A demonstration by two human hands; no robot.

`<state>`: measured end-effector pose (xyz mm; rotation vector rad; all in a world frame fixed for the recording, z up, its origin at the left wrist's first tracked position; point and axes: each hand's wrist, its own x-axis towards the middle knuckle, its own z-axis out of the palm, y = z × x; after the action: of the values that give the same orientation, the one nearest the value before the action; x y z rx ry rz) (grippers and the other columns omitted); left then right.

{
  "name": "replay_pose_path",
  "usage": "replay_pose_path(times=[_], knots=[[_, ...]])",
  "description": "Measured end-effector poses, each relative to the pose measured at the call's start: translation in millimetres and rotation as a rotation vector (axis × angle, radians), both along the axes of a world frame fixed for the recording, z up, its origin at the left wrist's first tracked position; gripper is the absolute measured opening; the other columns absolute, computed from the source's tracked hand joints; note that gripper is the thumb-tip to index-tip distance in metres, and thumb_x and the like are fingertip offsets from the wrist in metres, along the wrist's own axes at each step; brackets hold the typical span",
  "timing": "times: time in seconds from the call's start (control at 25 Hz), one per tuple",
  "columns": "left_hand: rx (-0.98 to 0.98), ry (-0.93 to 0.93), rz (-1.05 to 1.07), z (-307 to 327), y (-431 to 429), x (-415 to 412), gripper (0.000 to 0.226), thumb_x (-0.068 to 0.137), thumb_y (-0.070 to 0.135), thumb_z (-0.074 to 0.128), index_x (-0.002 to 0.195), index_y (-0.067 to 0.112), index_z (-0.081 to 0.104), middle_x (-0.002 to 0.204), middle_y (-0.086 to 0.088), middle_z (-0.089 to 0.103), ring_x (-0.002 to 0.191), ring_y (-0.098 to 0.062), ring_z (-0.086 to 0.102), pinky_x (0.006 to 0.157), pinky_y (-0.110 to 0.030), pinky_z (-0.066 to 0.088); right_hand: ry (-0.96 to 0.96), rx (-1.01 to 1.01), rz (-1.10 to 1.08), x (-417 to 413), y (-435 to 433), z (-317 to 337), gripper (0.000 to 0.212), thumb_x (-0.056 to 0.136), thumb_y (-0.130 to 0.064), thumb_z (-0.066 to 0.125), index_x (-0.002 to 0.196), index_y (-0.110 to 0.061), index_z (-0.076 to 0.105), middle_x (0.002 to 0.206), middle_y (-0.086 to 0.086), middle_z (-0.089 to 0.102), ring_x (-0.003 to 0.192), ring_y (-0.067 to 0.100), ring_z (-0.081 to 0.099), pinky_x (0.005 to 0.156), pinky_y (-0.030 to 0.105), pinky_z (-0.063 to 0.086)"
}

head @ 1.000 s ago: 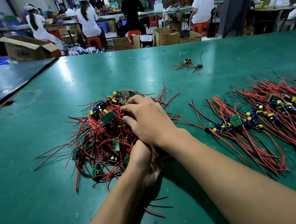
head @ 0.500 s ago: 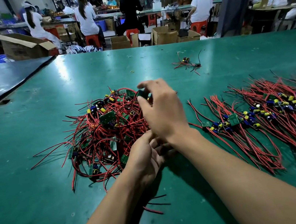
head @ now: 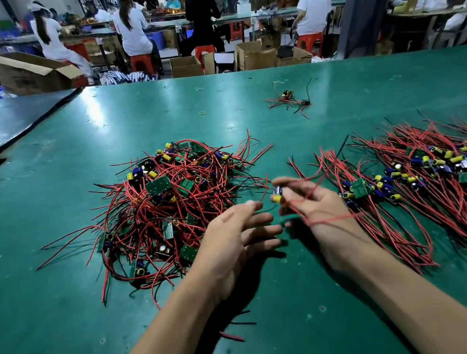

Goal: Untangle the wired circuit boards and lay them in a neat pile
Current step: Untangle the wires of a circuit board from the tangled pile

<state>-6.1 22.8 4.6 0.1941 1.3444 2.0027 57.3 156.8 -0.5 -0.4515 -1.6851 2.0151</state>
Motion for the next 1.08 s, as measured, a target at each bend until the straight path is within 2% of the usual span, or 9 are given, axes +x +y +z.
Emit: replay_pose_path(times=[0.08, 0.24, 0.4, 0.56, 0.64, 0.72, 0.84, 0.96, 1.08], knots=[[-0.047, 0.128, -0.025, -4, 2, 4, 0.024, 0.097, 0.016, 0.056, 0.114, 0.0, 0.062, 0.096, -0.016, 0.069, 0.076, -0.023, 0.07, 0.068, -0.033, 0.059, -0.017, 0.035, 0.016, 5, -5, -9, 0.018, 0.097, -0.002, 0.06, 0.099, -0.014, 0.074, 0.083, 0.001, 0.074, 0.069, 0.009, 0.066, 0.061, 0.019, 0.053], [-0.048, 0.216, -0.021, -8, 0, 6, 0.026, 0.09, 0.011, 0.066, 0.114, 0.002, 0.064, 0.092, -0.016, 0.07, 0.073, -0.022, 0.065, 0.071, -0.037, 0.059, -0.069, 0.099, 0.076, 9, -11, -8, 0.016, 0.095, -0.004, 0.065, 0.106, -0.012, 0.073, 0.097, 0.017, 0.076, 0.084, 0.03, 0.074, 0.076, 0.04, 0.06], [-0.018, 0.179, 0.032, -8, -2, 7, 0.033, 0.078, 0.012, 0.076, 0.105, -0.003, 0.066, 0.081, -0.016, 0.067, 0.059, -0.019, 0.061, 0.056, -0.028, 0.055, -0.096, 0.287, 0.109, 14, -6, -2, 0.014, 0.097, -0.012, 0.063, 0.103, -0.016, 0.076, 0.098, 0.004, 0.078, 0.088, 0.02, 0.072, 0.083, 0.029, 0.058], [-0.002, 0.187, -0.047, -8, -4, 6, 0.034, 0.071, 0.008, 0.076, 0.102, -0.006, 0.068, 0.079, -0.012, 0.066, 0.058, -0.016, 0.059, 0.053, -0.023, 0.05, -0.084, 0.266, 0.087, 17, -1, 1, 0.019, 0.098, -0.024, 0.063, 0.091, -0.018, 0.08, 0.071, -0.008, 0.072, 0.063, 0.006, 0.059, 0.062, 0.017, 0.048], [-0.033, 0.246, -0.124, -8, -6, 7, 0.025, 0.075, 0.003, 0.075, 0.098, -0.003, 0.069, 0.081, -0.013, 0.066, 0.064, -0.02, 0.059, 0.055, -0.024, 0.049, -0.094, 0.254, 0.029, 18, 4, 1, 0.017, 0.094, -0.027, 0.069, 0.085, -0.018, 0.08, 0.065, -0.009, 0.068, 0.059, 0.004, 0.056, 0.06, 0.016, 0.044], [-0.087, 0.346, -0.172, -9, -7, 9, 0.022, 0.077, -0.002, 0.075, 0.098, -0.001, 0.069, 0.081, -0.012, 0.065, 0.07, -0.023, 0.057, 0.059, -0.026, 0.049, -0.111, 0.096, 0.054, 20, 7, 3, 0.017, 0.084, -0.033, 0.075, 0.082, -0.016, 0.079, 0.065, -0.004, 0.067, 0.056, 0.009, 0.056, 0.059, 0.022, 0.046], [-0.102, 0.431, -0.183, -7, -8, 11, 0.021, 0.076, -0.001, 0.077, 0.093, 0.002, 0.065, 0.082, -0.011, 0.066, 0.072, -0.025, 0.063, 0.068, -0.032, 0.054, -0.11, -0.089, 0.141, 20, 5, 5, 0.02, 0.076, -0.034, 0.076, 0.078, -0.014, 0.076, 0.061, 0.003, 0.062, 0.047, 0.01, 0.054, 0.045, 0.02, 0.046], [-0.042, 0.367, -0.186, -5, -8, 11, 0.024, 0.077, 0.016, 0.075, 0.095, 0.002, 0.066, 0.079, -0.009, 0.067, 0.071, -0.021, 0.063, 0.064, -0.029, 0.055, -0.072, -0.138, 0.222, 20, -2, 3, 0.019, 0.082, -0.03, 0.074, 0.081, -0.011, 0.076, 0.071, 0.01, 0.067, 0.057, 0.016, 0.062, 0.052, 0.026, 0.054], [-0.059, 0.338, -0.148, -5, -6, 10, 0.013, 0.086, 0.01, 0.068, 0.093, -0.001, 0.07, 0.075, -0.011, 0.064, 0.067, -0.022, 0.063, 0.062, -0.03, 0.055, -0.082, -0.083, 0.246, 22, -5, 5, 0.026, 0.083, -0.035, 0.073, 0.086, -0.01, 0.077, 0.083, 0.016, 0.07, 0.07, 0.023, 0.066, 0.061, 0.036, 0.06]])
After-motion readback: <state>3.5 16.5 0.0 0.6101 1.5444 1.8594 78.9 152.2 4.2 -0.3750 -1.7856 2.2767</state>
